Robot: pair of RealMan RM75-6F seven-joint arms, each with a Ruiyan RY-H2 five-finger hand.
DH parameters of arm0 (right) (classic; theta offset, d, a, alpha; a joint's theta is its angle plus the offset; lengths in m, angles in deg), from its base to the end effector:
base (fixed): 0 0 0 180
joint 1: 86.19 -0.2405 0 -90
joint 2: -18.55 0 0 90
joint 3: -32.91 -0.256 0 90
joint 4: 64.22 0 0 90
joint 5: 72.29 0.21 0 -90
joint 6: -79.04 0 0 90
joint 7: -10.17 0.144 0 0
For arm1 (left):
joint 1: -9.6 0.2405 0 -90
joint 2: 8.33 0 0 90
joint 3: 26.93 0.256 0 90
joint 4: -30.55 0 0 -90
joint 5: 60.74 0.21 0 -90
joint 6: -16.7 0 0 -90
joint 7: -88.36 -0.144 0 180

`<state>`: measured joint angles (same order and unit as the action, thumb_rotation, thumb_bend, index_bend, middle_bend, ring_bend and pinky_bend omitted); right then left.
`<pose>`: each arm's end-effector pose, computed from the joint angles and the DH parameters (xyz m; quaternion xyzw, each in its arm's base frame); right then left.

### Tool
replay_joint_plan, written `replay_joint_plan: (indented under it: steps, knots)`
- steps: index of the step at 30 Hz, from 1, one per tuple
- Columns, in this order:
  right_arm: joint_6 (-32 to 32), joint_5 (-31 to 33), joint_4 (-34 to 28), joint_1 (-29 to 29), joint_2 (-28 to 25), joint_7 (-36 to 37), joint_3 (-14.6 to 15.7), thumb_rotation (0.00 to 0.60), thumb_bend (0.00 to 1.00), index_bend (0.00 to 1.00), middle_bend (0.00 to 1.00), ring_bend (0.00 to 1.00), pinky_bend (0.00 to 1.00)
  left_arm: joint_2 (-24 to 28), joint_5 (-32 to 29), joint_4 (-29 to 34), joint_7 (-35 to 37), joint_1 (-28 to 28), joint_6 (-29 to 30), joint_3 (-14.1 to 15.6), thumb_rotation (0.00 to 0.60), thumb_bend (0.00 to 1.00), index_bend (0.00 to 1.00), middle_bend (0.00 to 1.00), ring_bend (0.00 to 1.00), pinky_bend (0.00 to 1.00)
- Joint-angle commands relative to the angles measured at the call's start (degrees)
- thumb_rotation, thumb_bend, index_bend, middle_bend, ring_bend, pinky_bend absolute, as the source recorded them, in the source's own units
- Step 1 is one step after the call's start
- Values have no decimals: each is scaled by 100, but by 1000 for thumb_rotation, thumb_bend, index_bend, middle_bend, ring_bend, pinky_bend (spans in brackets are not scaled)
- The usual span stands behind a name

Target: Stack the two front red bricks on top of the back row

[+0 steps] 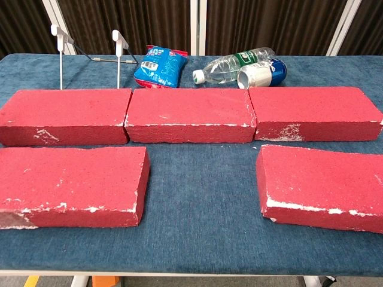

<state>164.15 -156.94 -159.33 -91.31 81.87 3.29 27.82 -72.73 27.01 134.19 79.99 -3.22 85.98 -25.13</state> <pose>-0.3011 -0.1897 0.1658 0.5975 -0.3550 0.3741 0.6140 -0.2565 0.1881 0.0932 -0.7028 -0.4341 -0.3392 0.4501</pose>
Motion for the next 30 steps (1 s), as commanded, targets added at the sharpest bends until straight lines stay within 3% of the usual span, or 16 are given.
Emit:
replay_joint_plan:
  steps: [1,7,14,21,30]
  knots:
    - [12,1,14,-4,4,26,-15,600,178,0,0,0,0,-62,18,323,-87,-273,-406,58,600,0,54,6,0,47]
    - [20,26,19,3,-9,81,-29,600,177,0,0,0,0,-189,-479,985,-780,-617,-968,-26,600,0,53,6,0,45]
    - [25,57,46,1,-44,302,-70,600,178,0,0,0,0,-690,-1607,1625,-2338,-985,-1132,-200,600,0,53,6,0,39]
    - [19,93,211,19,-67,565,-85,600,177,0,0,0,0,-1458,-2835,1822,-3765,-1331,-791,-173,600,0,52,6,0,19]
    - [15,125,406,41,-46,780,-88,600,177,0,0,0,0,-2055,-3425,1757,-4376,-1551,-95,-258,600,0,52,6,0,11]
